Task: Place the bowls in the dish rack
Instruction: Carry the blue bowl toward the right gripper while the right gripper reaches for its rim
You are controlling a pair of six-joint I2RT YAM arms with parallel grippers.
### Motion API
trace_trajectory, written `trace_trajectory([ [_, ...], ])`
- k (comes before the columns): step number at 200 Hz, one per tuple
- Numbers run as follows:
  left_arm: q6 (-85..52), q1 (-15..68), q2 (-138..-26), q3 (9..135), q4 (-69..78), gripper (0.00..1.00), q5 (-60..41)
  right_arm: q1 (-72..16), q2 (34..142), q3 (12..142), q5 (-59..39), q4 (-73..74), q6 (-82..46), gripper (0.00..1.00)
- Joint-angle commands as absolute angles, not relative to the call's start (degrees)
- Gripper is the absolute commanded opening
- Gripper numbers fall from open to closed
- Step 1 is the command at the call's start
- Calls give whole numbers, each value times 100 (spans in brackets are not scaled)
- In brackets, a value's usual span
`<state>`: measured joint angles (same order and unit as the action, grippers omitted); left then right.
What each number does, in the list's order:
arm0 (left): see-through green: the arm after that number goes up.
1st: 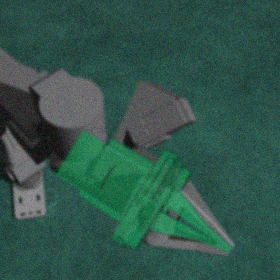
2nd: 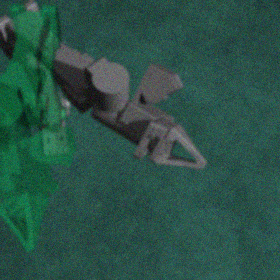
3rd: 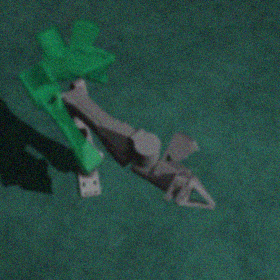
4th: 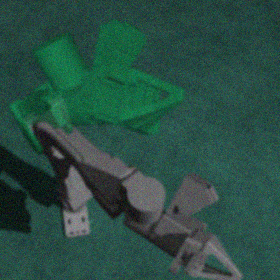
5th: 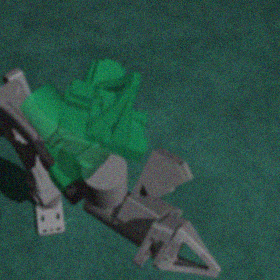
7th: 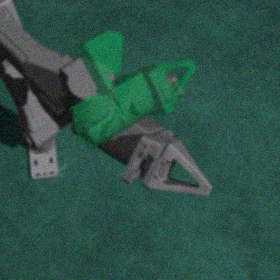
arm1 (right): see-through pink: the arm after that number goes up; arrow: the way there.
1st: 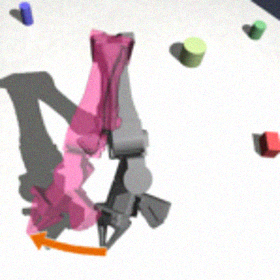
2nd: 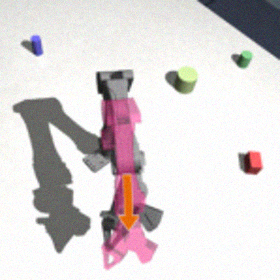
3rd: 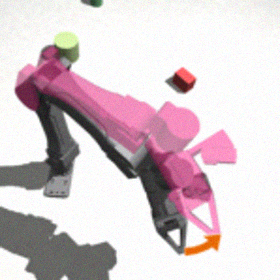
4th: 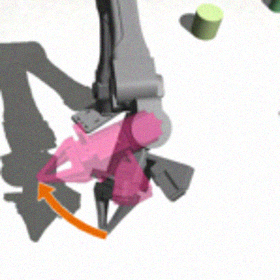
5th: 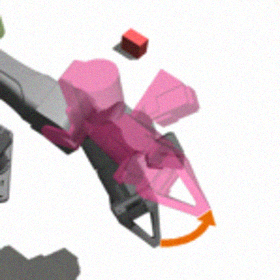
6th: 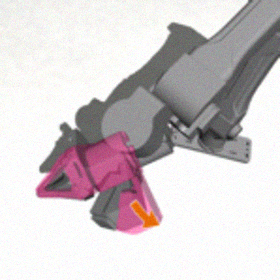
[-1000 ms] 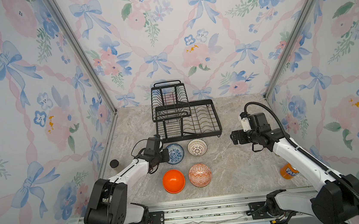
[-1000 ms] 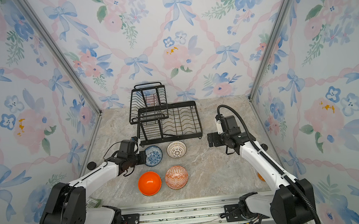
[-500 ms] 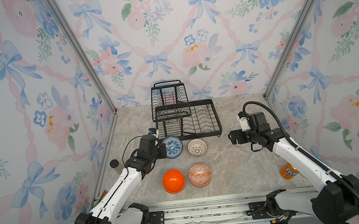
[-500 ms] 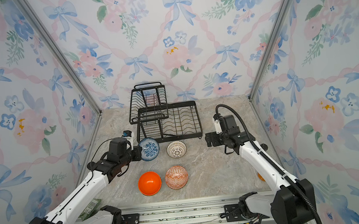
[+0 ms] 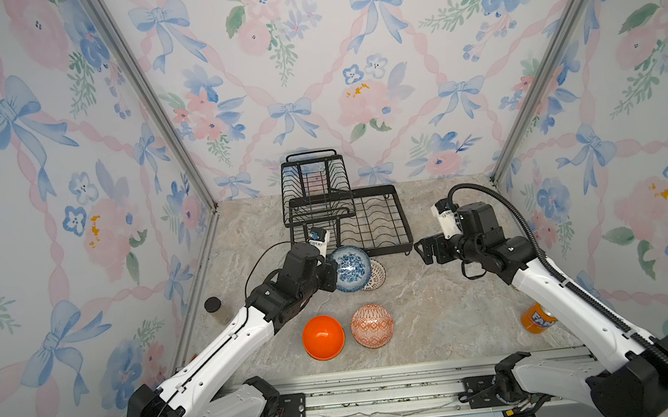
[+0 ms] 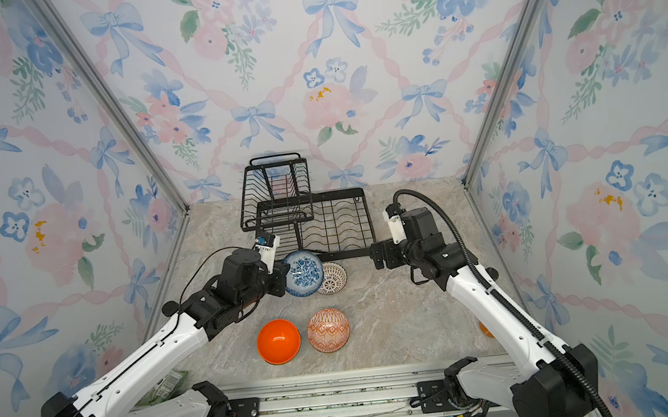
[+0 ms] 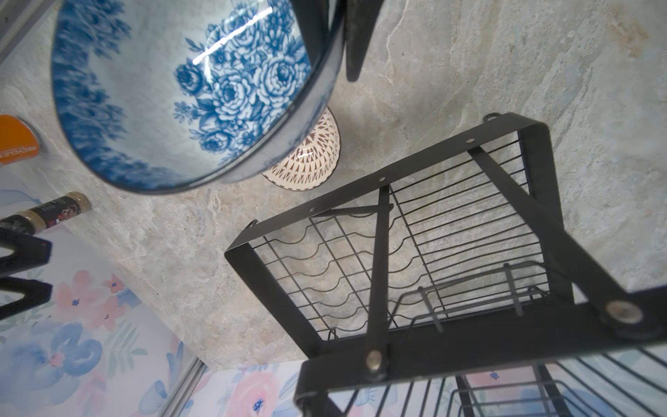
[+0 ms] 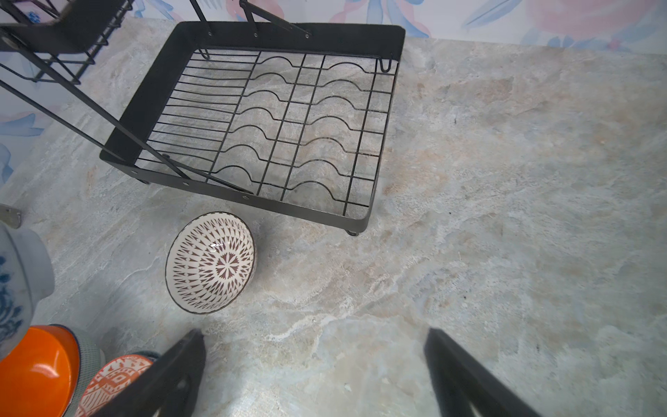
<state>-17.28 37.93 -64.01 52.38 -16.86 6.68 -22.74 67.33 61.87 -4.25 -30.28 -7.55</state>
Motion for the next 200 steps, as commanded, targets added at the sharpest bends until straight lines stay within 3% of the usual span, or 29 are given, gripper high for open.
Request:
trace_trajectory([
  [1,-1565,4008,-6602,5572,-1444,0,992,-2382,6575,6406,-499,-3115,-872,97],
  [200,-1459,4482,-7665,6389,-1170,0,970,-3212,6929,6535,-1016,-2615,-1184,97],
])
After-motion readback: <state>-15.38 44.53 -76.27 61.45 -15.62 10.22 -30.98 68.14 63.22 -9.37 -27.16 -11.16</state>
